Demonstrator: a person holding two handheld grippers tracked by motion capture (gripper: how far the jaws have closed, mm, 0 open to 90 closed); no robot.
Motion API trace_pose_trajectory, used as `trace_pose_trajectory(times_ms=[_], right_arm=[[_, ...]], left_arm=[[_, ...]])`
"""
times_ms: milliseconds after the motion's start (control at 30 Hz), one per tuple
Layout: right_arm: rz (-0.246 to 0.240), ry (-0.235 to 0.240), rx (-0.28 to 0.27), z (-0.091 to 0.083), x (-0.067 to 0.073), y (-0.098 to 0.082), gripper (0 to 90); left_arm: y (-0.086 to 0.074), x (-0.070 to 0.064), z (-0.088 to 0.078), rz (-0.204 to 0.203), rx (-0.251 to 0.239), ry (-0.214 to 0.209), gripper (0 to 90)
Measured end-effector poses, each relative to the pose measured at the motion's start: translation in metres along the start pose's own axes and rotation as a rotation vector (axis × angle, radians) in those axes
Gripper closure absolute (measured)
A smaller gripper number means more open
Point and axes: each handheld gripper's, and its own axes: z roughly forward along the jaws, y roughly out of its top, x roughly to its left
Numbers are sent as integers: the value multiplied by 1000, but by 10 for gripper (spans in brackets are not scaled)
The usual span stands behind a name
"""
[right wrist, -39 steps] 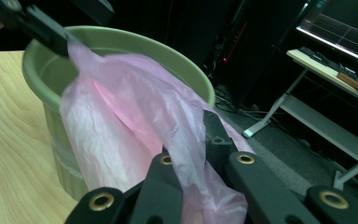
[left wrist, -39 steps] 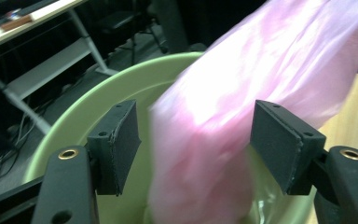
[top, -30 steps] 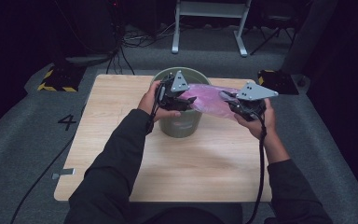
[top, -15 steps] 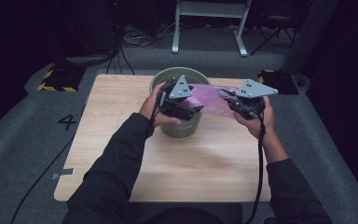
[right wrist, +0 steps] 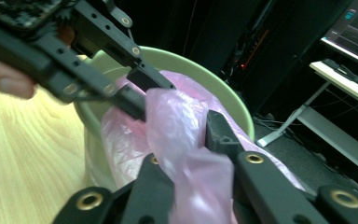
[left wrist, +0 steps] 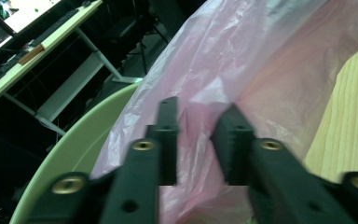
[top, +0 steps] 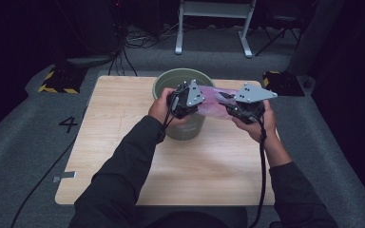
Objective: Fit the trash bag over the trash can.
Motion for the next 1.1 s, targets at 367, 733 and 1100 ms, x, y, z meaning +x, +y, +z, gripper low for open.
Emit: trace_pose_trajectory(times_ms=[367, 733, 1100], right_arm=[[16, -26, -12, -14, -1, -13, 399], [59, -73, -26, -32, -10, -31, 336], [35, -56, -26, -30, -4, -35, 355]], left_arm=[[-16, 20, -10, -68, -2, 1, 895], [-36, 39, -28, -115, 6, 7, 895], [-54, 48, -37, -152, 14, -4, 893]])
